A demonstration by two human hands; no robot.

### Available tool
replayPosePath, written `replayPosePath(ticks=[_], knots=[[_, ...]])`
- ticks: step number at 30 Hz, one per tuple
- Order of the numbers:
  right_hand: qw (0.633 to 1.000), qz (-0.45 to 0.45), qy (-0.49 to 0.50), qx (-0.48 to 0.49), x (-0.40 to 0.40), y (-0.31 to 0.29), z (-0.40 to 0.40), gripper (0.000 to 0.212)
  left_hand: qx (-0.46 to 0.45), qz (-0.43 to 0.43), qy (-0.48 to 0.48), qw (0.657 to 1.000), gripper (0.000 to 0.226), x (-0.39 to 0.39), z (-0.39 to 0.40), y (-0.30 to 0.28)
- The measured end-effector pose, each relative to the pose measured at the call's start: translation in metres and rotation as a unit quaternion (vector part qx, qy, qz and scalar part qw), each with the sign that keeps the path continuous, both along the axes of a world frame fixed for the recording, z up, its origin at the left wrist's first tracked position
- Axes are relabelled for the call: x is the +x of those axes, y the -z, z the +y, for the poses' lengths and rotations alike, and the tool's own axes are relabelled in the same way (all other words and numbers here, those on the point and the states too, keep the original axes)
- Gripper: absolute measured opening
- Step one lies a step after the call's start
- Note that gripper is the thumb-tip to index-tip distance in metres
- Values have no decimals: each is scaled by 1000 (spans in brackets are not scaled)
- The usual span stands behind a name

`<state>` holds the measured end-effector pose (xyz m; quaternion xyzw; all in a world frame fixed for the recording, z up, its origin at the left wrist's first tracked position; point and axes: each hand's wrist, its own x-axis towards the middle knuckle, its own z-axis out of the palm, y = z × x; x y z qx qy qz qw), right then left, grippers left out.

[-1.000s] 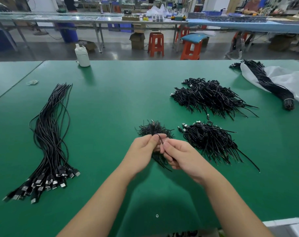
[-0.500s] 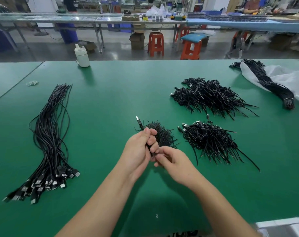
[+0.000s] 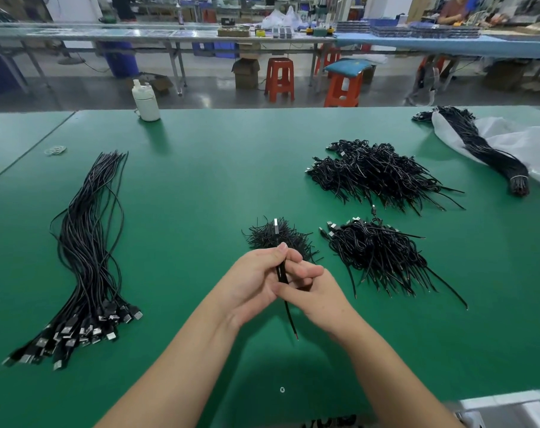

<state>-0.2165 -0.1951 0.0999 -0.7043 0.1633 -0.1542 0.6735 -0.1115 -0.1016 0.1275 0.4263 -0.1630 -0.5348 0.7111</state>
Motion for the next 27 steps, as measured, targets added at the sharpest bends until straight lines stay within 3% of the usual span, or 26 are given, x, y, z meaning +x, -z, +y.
replayPosePath(ticks=[8, 10, 12, 15, 18, 20, 21, 22, 25, 27], knots=[[999, -2, 34, 30, 2, 5, 5, 32, 34, -75, 65, 994, 32, 8, 0, -4], [999, 4, 45, 1, 2, 9, 5, 32, 50, -97, 48, 993, 36, 9, 0, -4], [994, 30, 78, -76, -1, 11, 4, 22, 99, -198, 18, 975, 38, 8, 0, -2], [959, 72, 93, -258, -4, 15, 2, 12, 187, -389, -28, 902, 36, 3, -2, 2], [915, 112, 65, -382, -6, 14, 2, 13, 295, -607, -53, 736, 40, -2, -1, 1], [902, 130, 50, -409, -7, 14, 2, 10, 320, -675, -59, 662, 43, -4, 1, 4], [900, 135, 42, -413, -8, 14, 3, 7, 322, -683, -52, 653, 44, -3, 1, 6], [900, 137, 36, -411, -9, 14, 4, 8, 313, -675, -39, 667, 45, 0, 2, 8], [904, 148, 25, -400, -11, 15, 8, 16, 245, -613, 6, 751, 38, 6, 6, 12], [904, 156, 23, -398, -10, 17, 8, 21, 235, -617, -8, 751, 37, 12, 7, 17]])
